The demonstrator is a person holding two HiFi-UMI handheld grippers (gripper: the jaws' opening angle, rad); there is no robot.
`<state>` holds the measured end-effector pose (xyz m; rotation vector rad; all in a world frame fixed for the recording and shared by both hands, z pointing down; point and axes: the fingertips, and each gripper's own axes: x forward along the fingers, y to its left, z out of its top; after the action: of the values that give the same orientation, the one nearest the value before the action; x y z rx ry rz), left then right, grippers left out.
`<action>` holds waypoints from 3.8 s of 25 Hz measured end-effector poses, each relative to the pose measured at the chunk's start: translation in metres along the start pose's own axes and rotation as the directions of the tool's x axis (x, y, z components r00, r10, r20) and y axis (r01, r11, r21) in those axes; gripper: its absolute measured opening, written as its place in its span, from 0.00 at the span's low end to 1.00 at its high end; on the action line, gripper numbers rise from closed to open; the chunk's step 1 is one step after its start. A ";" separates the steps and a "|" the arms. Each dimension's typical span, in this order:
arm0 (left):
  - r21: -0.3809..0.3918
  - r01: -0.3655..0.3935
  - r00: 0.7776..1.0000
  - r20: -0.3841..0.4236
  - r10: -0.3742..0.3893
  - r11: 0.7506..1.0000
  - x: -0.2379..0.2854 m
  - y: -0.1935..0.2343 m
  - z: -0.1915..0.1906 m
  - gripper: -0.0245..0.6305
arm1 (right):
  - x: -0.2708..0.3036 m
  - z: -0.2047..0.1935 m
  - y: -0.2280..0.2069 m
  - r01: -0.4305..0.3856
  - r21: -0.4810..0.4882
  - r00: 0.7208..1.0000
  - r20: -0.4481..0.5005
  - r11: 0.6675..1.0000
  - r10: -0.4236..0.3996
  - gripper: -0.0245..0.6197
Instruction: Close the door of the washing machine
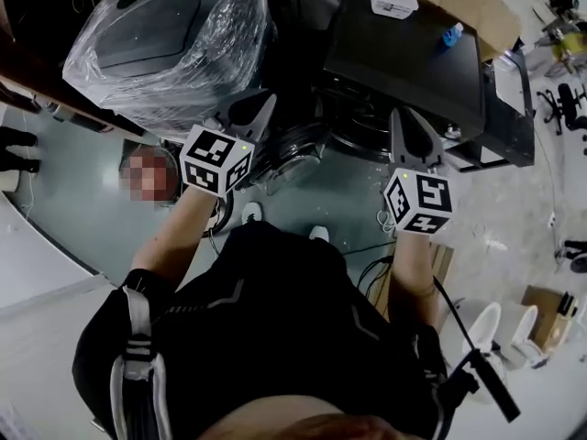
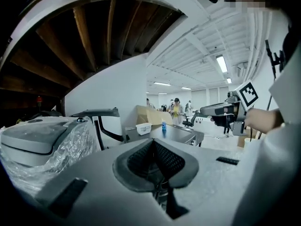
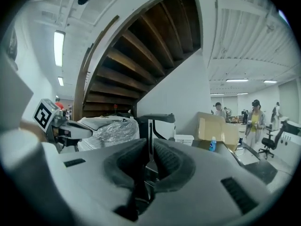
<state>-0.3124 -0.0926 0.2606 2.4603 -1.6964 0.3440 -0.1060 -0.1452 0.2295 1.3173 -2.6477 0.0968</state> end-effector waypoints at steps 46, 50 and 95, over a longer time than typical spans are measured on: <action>-0.053 0.514 0.634 -0.648 -0.421 0.856 0.081 0.035 -0.383 0.24 | 0.097 -0.462 0.386 0.019 0.428 0.737 -0.616 0.903 0.277 0.31; -0.051 0.509 0.644 -0.641 -0.419 0.860 0.082 0.034 -0.384 0.24 | 0.103 -0.469 0.419 -0.034 0.424 0.712 -0.625 0.905 0.320 0.33; -0.205 0.471 0.588 -0.652 -0.479 0.858 0.097 -0.130 -0.376 0.20 | -0.053 -0.543 0.246 0.389 0.326 0.590 -0.806 0.862 0.039 0.20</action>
<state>-0.1999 -0.0443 0.6512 2.2156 -0.6897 1.0105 -0.1978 0.1210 0.7578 1.2311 -1.7243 1.1054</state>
